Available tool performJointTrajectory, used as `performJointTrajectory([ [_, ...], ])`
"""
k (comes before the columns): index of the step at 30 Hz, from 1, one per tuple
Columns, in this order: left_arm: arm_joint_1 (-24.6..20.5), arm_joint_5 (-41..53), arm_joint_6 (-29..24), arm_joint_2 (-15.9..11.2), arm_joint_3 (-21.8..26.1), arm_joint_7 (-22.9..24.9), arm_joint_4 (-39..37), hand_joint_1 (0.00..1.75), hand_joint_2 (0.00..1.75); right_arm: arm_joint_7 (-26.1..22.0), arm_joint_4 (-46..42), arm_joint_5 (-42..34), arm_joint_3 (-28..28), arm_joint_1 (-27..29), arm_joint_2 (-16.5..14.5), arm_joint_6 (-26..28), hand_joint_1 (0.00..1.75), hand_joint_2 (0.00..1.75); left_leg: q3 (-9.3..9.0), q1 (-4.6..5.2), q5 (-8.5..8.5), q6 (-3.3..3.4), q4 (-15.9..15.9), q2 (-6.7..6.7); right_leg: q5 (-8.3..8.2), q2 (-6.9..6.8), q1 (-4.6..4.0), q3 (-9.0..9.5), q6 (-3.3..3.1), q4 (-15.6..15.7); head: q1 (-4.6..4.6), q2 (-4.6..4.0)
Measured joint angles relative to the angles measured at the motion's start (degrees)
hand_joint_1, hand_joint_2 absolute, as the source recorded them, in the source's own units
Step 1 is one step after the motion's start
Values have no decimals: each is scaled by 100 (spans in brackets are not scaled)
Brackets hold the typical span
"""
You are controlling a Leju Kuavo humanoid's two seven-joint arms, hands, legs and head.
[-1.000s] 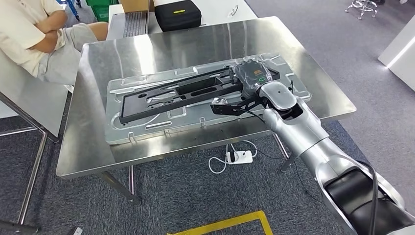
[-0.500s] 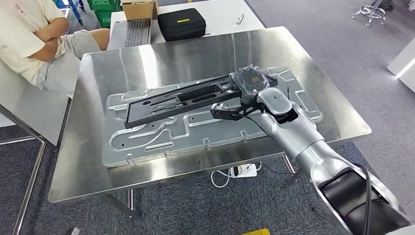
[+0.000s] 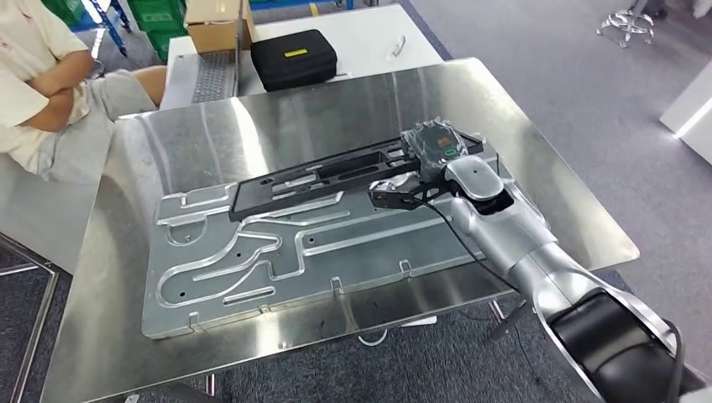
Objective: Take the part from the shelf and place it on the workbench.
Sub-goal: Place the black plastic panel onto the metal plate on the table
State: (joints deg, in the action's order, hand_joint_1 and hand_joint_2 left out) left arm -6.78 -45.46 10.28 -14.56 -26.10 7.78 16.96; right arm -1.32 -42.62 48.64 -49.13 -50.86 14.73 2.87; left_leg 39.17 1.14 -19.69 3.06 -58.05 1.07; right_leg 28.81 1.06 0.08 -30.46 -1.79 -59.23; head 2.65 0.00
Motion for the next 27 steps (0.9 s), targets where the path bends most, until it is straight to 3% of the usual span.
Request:
performJointTrajectory([
  [2, -6, -43, 48, -3, 70, 13, -2, 0, 175, -7, 65, 8, 5, 36, -19, 12, 0, 0, -64, 7, 23, 30, 82, 1, 50, 25, 6, 29, 52, 37, -3, 0],
  [4, -1, -87, 142, 7, 171, 54, -2, 0, 175, -21, 125, 20, 27, 58, -22, 15, 0, 0, -163, -27, 37, 35, 225, -27, 144, -3, 5, -11, 103, -56, 0, 0],
  [5, 6, -103, 190, 13, 216, 86, -2, 0, 175, -31, 155, 24, 39, 62, -22, 16, 0, 0, -210, -51, 39, 39, 288, -39, 248, -22, 7, -121, 131, -260, 2, 0],
  [7, 21, -129, 246, 25, 287, 144, -3, 0, 87, -61, 214, 30, 53, 85, -25, 16, 0, 0, -244, -61, 0, 55, 308, -42, 494, -41, 46, -542, 193, -932, 5, 0],
  [9, 32, -120, 258, 42, 345, 174, -4, 0, 0, -96, 273, 34, 54, 139, -30, 14, 0, 0, -259, -80, -62, 40, 275, -21, 525, -49, 98, -927, 258, -1404, 4, 0],
  [10, 40, -101, 256, 50, 364, 189, -6, 0, 0, -110, 299, 36, 54, 158, -32, 13, 0, 0, -268, -95, -101, 16, 240, -7, 391, -56, 123, -988, 288, -1371, 4, 0],
  [11, 49, -82, 253, 54, 377, 202, -8, 0, 0, -116, 319, 38, 54, 168, -36, 11, 0, 0, -276, -115, -150, -17, 187, 7, 167, -67, 147, -937, 316, -1131, 4, 0],
  [13, 64, -50, 246, 50, 397, 219, -14, 0, 0, -120, 342, 38, 54, 161, -49, -1, 0, 0, -259, -139, -267, -107, 33, 30, -201, -89, 171, -711, 345, -483, 6, 0],
  [14, 70, -33, 240, 45, 414, 219, -18, 0, 0, -122, 348, 38, 55, 155, -60, -14, 0, 0, -238, -141, -317, -150, -38, 42, -278, -89, 171, -625, 325, -280, 4, 0],
  [19, 111, 129, 197, 46, 521, 225, -25, 0, 0, -175, 303, 17, 57, 153, -159, -55, 0, 0, -181, -150, -415, -316, -162, 37, -291, -91, 146, -565, 118, -174, 0, 0],
  [21, 110, 198, 193, 62, 540, 232, -25, 0, 0, -222, 209, -14, 58, 160, -194, -55, 0, 0, -11, -171, -715, -374, -601, -28, -328, -106, 161, -540, 65, -142, -1, 0],
  [23, 109, 258, 186, 77, 565, 241, -26, 0, 0, -245, 84, -43, 58, 200, -212, -55, 0, 0, 295, -191, -1106, -422, -1352, -67, -338, -106, 157, -545, 50, -139, -2, 0],
  [24, 108, 276, 185, 82, 576, 244, -26, 0, 0, -252, 30, -52, 59, 229, -219, -57, 0, 0, 396, -197, -1196, -435, -1612, -72, -338, -105, 155, -548, 51, -140, -2, 0],
  [25, 107, 288, 185, 87, 586, 247, -26, 0, 0, -263, -16, -57, 59, 255, -224, -57, 0, 0, 407, -202, -1183, -439, -1682, -73, -338, -104, 155, -550, 51, -140, -2, 0],
  [26, 106, 297, 189, 89, 599, 249, -26, 0, 0, -277, -55, -62, 59, 273, -228, -55, 0, 0, 307, -205, -1068, -436, -1522, -73, -339, -104, 157, -549, 52, -141, -2, 0],
  [27, 107, 308, 192, 90, 616, 252, -26, 0, 0, -295, -102, -68, 59, 284, -232, -49, 0, 0, 108, -209, -887, -427, -1169, -73, -340, -103, 160, -547, 56, -141, -2, 0],
])
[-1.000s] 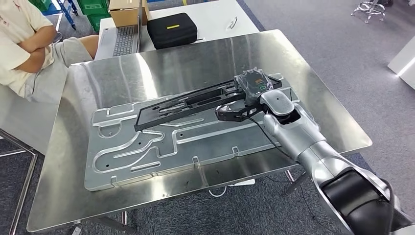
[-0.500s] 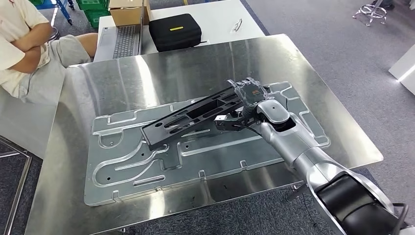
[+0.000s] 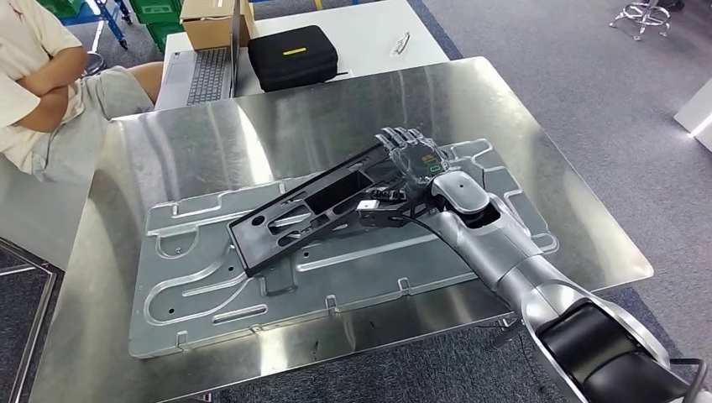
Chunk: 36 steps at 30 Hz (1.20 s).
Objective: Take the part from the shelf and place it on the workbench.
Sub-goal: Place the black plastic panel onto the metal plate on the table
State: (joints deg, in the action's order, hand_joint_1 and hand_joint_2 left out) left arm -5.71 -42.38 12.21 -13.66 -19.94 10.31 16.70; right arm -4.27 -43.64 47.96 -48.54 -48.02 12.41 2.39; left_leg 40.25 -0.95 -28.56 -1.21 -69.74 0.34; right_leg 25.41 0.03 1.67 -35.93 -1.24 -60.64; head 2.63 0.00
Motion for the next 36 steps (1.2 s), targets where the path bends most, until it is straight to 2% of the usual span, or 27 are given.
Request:
performJointTrajectory([
  [2, 5, 38, 13, 2, 37, 6, 0, 0, 0, -33, -139, -19, 0, 8, -3, 25, 0, 0, -402, 7, 261, 33, 760, 5, -12, 4, -7, -10, 30, 0, 1, 0],
  [3, 7, 66, 22, 5, 52, 7, 0, 0, 0, -47, -240, -27, 0, 21, -4, 37, 0, 0, -512, 18, 321, 55, 979, 10, -26, 6, -15, -21, 59, 6, 1, 0],
  [5, 4, 132, 48, 11, 74, 4, 0, 0, 0, -67, -514, -42, 0, 96, -3, 45, 0, 0, -538, 46, 352, 105, 1062, 17, -65, 10, -28, -31, 134, 36, 3, 0],
  [7, -5, 193, 62, 13, 111, 2, 0, 0, 0, -90, -821, -65, 0, 188, 10, 32, 0, 0, -532, 26, 415, 183, 1125, 4, -49, 14, -32, -40, 204, 37, 4, 0],
  [8, -16, 211, 66, 14, 137, 1, 0, 0, 0, -103, -952, -76, 0, 217, 17, 22, 0, 0, -525, 20, 458, 232, 1164, -7, 54, 12, -35, -75, 223, -53, 4, 0],
  [9, -32, 228, 71, 16, 161, 1, 0, 0, 0, -114, -1074, -87, 0, 239, 27, 11, 0, 0, -508, 17, 500, 278, 1199, -19, 239, 10, -38, -152, 227, -261, 5, 0],
  [11, -60, 269, 84, 23, 190, 4, 0, 0, 0, -139, -1299, -99, -2, 310, 44, -10, 0, 0, -441, 50, 561, 343, 1205, -29, 717, 5, -45, -383, 213, -946, 6, 0],
  [12, -64, 298, 88, 27, 195, 10, 0, 0, 0, -150, -1418, -107, -5, 362, 55, -23, 0, 0, -397, 70, 586, 359, 1197, -30, 883, 5, -50, -476, 204, -1268, 5, 0],
  [13, -64, 325, 89, 32, 197, 17, 0, 0, 0, -164, -1536, -115, -13, 418, 66, -33, 0, 0, -350, 90, 613, 369, 1184, -30, 946, 5, -56, -496, 192, -1439, 5, 0],
  [14, -63, 344, 89, 36, 201, 26, 0, 0, 0, -179, -1655, -123, -22, 464, 75, -41, 0, 0, -300, 110, 640, 373, 1168, -29, 902, 5, -68, -410, 170, -1395, 6, 0],
  [15, -64, 357, 89, 39, 206, 33, 0, 0, 0, -194, -1767, -132, -33, 494, 83, -47, 0, 0, -250, 129, 667, 372, 1149, -28, 781, 5, -84, -217, 137, -1142, 5, 0],
  [16, -67, 362, 90, 44, 211, 37, 0, 0, 0, -207, -1866, -137, -43, 508, 89, -49, 0, 0, -208, 144, 693, 370, 1128, -28, 654, 4, -109, 54, 88, -737, 5, 0],
  [18, -71, 366, 91, 62, 221, 41, 0, 0, 0, -220, -2010, -142, -55, 517, 93, -49, 0, 0, -153, 161, 742, 355, 1107, -30, 530, -4, -156, 466, -1, -101, -2, 0],
  [19, -72, 367, 91, 70, 223, 42, 0, 0, 0, -223, -2047, -143, -58, 519, 93, -49, 0, 0, -143, 163, 757, 349, 1103, -31, 535, -9, -171, 554, -28, 36, -4, 0],
  [22, -71, 367, 91, 76, 224, 43, 0, 0, 0, -222, -2066, -143, -60, 524, 94, -49, 0, 0, -139, 167, 768, 341, 1106, -31, 535, -14, -178, 559, -33, 42, -7, 0],
  [24, -73, 375, 93, 72, 225, 45, 0, 0, 0, -222, -2102, -144, -62, 526, 98, -49, 0, 0, -143, 156, 783, 323, 1107, -31, 458, -13, -195, 541, -29, 55, 2, 0],
  [25, -71, 381, 95, 69, 227, 48, -1, 0, 0, -221, -2146, -145, -63, 525, 103, -49, 0, 0, -133, 150, 815, 285, 1122, -28, 379, -17, -185, 521, -43, 102, 9, 0],
  [26, -71, 387, 95, 64, 229, 51, -1, 0, 0, -220, -2203, -147, -64, 524, 109, -56, 0, 0, -74, 133, 665, 225, 997, -24, 260, -25, -167, 466, -72, 163, 12, 0],
  [27, -69, 391, 91, 61, 231, 53, -2, 0, 0, -217, -2250, -148, -65, 524, 113, -62, 0, 0, 15, 113, 439, 159, 765, -20, 160, -33, -140, 400, -102, 218, 10, 0],
  [29, -70, 395, 86, 57, 232, 57, -2, 0, 0, -215, -2314, -149, -66, 534, 116, -75, 0, 0, 235, 49, -157, 35, -1, -15, -43, -45, -97, 223, -130, 277, 5, 0],
  [30, -70, 396, 84, 58, 232, 57, -2, 0, 0, -215, -2318, -149, -67, 545, 116, -76, 0, 0, 266, 14, -260, -5, -292, -16, -97, -44, -86, 143, -112, 268, 5, 0],
  [31, -70, 397, 86, 58, 232, 58, -2, 0, 0, -217, -2320, -150, -67, 559, 116, -77, 0, 0, 218, -20, -245, -43, -423, -17, -146, -44, -70, 64, -87, 254, 5, 0],
  [32, -73, 406, 85, 59, 232, 58, -2, 0, 0, -222, -2322, -160, -68, 570, 116, -80, 0, 0, 66, -50, -132, -79, -339, -19, -189, -45, -48, -15, -55, 231, 6, 0],
  [33, -77, 426, 81, 58, 232, 60, -2, 0, 0, -230, -2333, -178, -68, 577, 117, -86, 0, 0, -184, -78, 11, -114, -63, -20, -224, -46, -23, -91, -17, 198, 5, 0],
  [34, -87, 454, 78, 59, 232, 65, -2, 0, 0, -238, -2358, -203, -68, 580, 118, -95, 0, 0, -474, -101, 70, -149, 332, -20, -253, -47, -3, -160, 22, 159, 4, 0],
  [35, -101, 490, 71, 55, 232, 73, -2, 0, 0, -244, -2399, -233, -68, 581, 122, -103, 0, 0, -737, -98, 79, -156, 714, -8, -280, -51, 10, -220, 63, 121, 5, 0],
  [36, -114, 528, 61, 53, 232, 85, -2, 0, 0, -246, -2450, -261, -75, 583, 126, -111, 0, 0, -903, -90, 50, -139, 977, 3, -311, -53, 12, -258, 107, 98, 8, 0],
])
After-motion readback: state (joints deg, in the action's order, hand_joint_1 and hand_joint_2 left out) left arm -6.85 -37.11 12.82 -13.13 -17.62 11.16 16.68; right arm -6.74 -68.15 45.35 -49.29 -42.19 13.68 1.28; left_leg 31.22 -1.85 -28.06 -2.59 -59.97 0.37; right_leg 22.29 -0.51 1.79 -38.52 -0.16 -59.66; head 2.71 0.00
